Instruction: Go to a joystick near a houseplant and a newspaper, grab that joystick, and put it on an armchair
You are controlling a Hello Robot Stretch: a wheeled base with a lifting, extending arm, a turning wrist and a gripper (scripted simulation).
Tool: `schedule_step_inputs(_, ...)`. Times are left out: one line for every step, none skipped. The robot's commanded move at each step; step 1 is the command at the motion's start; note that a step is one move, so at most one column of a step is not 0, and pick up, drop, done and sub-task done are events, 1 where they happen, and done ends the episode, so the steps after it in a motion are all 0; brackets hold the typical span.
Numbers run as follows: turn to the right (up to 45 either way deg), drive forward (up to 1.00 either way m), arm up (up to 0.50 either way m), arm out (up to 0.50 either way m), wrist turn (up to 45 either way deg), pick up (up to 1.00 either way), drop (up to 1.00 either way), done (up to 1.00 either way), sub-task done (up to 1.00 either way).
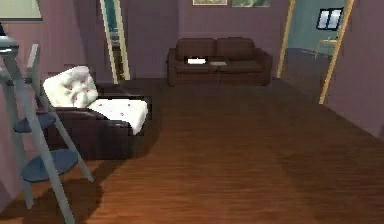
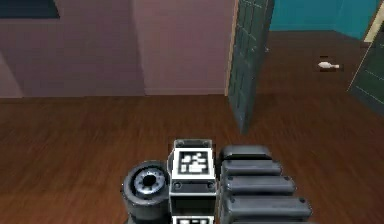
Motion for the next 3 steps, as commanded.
schedule_step_inputs(0.0,1.00,0.00,0.00,0.0,0.00,0.00,0.00,0.00)
schedule_step_inputs(0.0,0.65,0.00,0.00,0.0,0.00,0.00,0.00,0.00)
schedule_step_inputs(0.0,1.00,0.00,0.00,0.0,0.00,0.00,0.00,0.00)
